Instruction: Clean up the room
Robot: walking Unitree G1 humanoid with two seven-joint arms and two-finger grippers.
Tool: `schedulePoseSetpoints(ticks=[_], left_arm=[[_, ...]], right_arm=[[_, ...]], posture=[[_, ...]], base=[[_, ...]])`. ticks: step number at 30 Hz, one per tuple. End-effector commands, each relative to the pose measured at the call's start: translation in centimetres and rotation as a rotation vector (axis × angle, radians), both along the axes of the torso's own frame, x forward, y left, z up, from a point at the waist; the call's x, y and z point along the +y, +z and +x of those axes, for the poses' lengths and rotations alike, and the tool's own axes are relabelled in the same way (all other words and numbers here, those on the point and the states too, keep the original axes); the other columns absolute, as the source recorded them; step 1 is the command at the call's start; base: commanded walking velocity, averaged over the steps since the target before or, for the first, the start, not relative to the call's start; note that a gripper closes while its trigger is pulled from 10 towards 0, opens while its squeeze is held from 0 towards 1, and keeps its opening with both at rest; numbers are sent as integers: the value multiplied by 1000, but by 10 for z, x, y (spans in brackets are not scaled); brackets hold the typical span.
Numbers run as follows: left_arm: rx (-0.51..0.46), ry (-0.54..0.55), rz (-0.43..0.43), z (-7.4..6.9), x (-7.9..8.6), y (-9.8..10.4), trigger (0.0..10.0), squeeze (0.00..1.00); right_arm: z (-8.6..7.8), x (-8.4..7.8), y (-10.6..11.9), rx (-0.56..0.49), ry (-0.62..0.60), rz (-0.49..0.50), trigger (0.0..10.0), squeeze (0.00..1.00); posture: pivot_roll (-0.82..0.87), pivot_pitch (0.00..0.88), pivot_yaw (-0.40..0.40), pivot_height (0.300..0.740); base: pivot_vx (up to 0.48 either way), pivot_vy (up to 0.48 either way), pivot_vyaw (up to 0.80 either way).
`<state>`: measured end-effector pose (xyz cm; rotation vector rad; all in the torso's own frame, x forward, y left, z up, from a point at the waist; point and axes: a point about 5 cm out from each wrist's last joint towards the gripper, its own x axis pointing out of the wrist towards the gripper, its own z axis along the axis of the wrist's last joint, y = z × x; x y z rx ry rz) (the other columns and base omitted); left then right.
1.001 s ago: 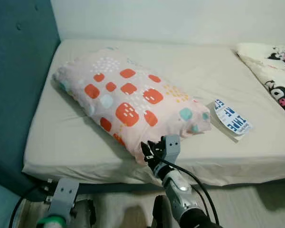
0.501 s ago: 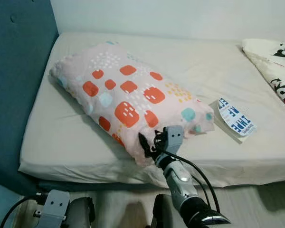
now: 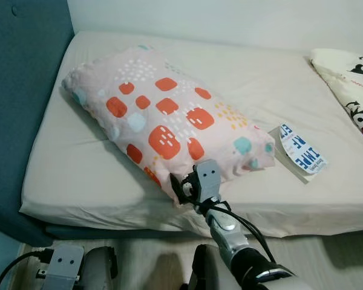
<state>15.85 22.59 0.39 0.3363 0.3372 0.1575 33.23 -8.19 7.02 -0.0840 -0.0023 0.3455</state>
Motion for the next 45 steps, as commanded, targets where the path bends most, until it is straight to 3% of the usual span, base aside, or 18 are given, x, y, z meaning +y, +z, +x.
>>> schedulePoseSetpoints(ticks=[1, 6, 8, 10, 11, 12, 21, 22, 23, 24, 25, 45], left_arm=[[29, 21, -9, -7, 2, -4, 10000, 0], [32, 28, -7, -10, 4, -4, 10000, 0], [35, 30, -8, -11, 4, -3, 10000, 0], [36, 31, -9, -11, 4, -3, 10000, 0], [37, 31, -11, -12, 4, -3, 10000, 0], [37, 30, -11, -12, 3, -2, 10000, 0], [45, 32, -8, -13, 6, -2, 10000, 0], [45, 34, -6, -13, 7, -2, 10000, 0], [45, 34, -6, -13, 7, -2, 10000, 0], [45, 35, -6, -13, 8, -2, 10000, 0], [45, 38, -4, -13, 8, -1, 10000, 0], [51, 97, 6, -19, 20, 0, 10000, 0]], right_arm=[[-1, -8, -4, 13, -39, -20, 10000, 0], [1, -17, -8, 41, -120, -30, 10000, 0], [-2, -22, -17, 105, -163, -20, 10000, 0], [-4, -22, -23, 155, -167, -10, 10000, 0], [-11, -18, -35, 253, -151, 13, 10000, 0], [-13, -17, -39, 282, -147, 20, 10000, 0], [-17, -8, -49, 389, -149, 25, 10000, 0], [-17, -6, -48, 392, -140, 31, 4824, 0], [-17, -6, -48, 392, -140, 31, 4824, 0], [-16, -5, -47, 393, -134, 35, 1333, 0], [-15, -3, -46, 389, -126, 40, 0, 0], [-5, 8, -30, 358, -15, 88, 0, 0]], posture=[[207, 143, -108, 595], [212, 140, -109, 595], [214, 138, -109, 595], [216, 137, -110, 595], [218, 135, -110, 595], [223, 135, -111, 595], [226, 132, -109, 595], [229, 134, -109, 595], [229, 134, -109, 595], [229, 134, -109, 595], [230, 135, -111, 595], [233, 145, -110, 595]], base=[[0, 0, 0], [0, 0, 0], [0, 0, 0], [0, 0, 0], [0, 0, 0], [0, 0, 0], [0, 0, 0], [0, 0, 0], [0, 0, 0], [0, 0, 0], [0, 0, 0], [0, 0, 0]])
